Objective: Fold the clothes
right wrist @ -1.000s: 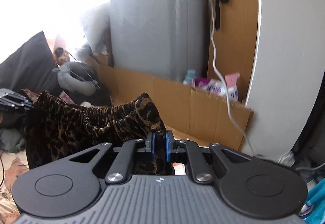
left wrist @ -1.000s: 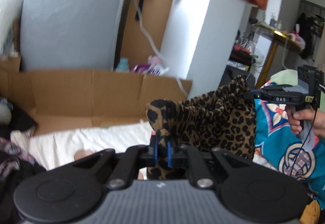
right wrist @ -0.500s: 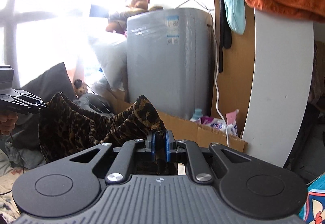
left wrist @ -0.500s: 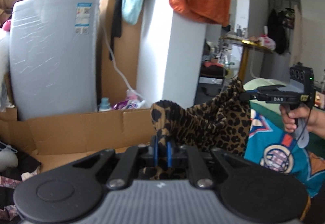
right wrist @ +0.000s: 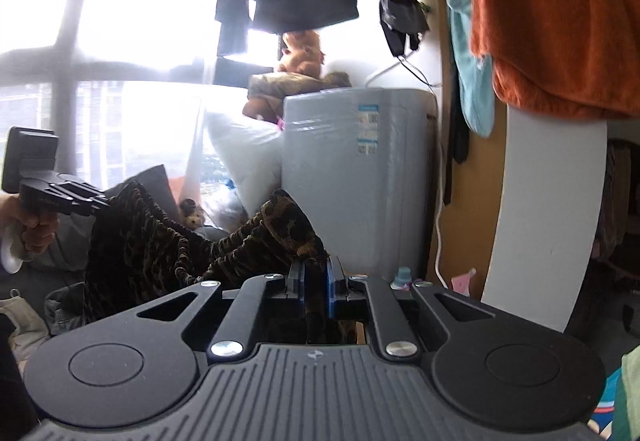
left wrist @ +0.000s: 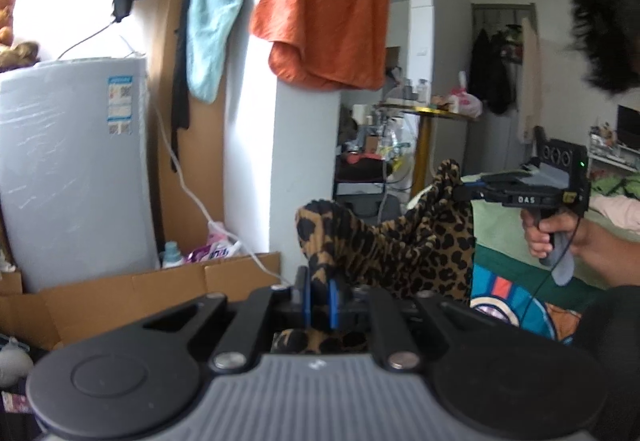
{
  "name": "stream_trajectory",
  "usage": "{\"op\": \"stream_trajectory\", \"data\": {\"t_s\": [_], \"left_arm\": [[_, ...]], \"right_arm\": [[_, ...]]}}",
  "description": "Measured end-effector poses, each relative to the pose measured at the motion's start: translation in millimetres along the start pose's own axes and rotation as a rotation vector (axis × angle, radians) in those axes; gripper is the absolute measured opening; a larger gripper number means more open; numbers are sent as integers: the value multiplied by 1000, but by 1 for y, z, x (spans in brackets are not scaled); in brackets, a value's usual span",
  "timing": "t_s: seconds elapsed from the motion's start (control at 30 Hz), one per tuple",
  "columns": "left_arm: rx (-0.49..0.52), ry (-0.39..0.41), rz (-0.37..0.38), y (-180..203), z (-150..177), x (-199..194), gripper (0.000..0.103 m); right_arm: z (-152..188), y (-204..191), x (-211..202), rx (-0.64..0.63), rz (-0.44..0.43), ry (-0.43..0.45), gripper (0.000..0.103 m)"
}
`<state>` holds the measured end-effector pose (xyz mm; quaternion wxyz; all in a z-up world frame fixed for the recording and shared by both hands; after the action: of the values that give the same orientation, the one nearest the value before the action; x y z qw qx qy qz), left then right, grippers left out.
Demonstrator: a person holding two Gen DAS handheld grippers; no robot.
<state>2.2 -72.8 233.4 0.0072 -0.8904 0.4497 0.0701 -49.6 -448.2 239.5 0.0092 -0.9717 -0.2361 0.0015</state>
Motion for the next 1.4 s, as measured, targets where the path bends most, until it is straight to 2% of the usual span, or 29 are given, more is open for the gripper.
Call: {"op": "stream_trajectory", "data": {"t_s": [0.13, 0.27, 0.37, 0.57, 0.7, 0.83, 1.13, 1.27, 1.4], "left_arm": [[-46, -40, 8, -5, 11, -2, 9], [-104, -101, -5, -21, 49, 12, 9], [-159, -167, -29, -39, 100, 35, 9], [-266, -323, -108, -87, 208, 77, 9], [-311, -396, -152, -116, 252, 97, 9], [-351, -456, -184, -144, 290, 116, 9], [-420, -537, -218, -187, 361, 147, 10], [-448, -577, -231, -197, 393, 153, 10], [-418, -652, -283, -204, 431, 164, 10]], "right_arm": [[0, -1, 0, 22, -13, -26, 9], [33, 5, 21, 59, -18, -107, 9], [77, 13, 43, 97, -20, -180, 9], [190, 29, 90, 202, 3, -357, 9], [251, 28, 127, 183, -43, -492, 9], [287, 33, 163, 180, -61, -561, 9], [359, 47, 224, 166, -64, -696, 9], [394, 50, 240, 164, -62, -746, 9], [422, 55, 250, 181, -59, -769, 9]]}}
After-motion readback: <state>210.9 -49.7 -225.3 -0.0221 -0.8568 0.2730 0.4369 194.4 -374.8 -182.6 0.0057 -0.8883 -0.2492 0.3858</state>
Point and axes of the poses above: each gripper's, at about its wrist camera, not at the fingertips, and x roughly the way its jaws point, y to its right, z to its underside, the point moved 7 cm from there along x, roughly the way its jaws point, and after that the axes turned 12 degrees about y, right-handed, at the moved point
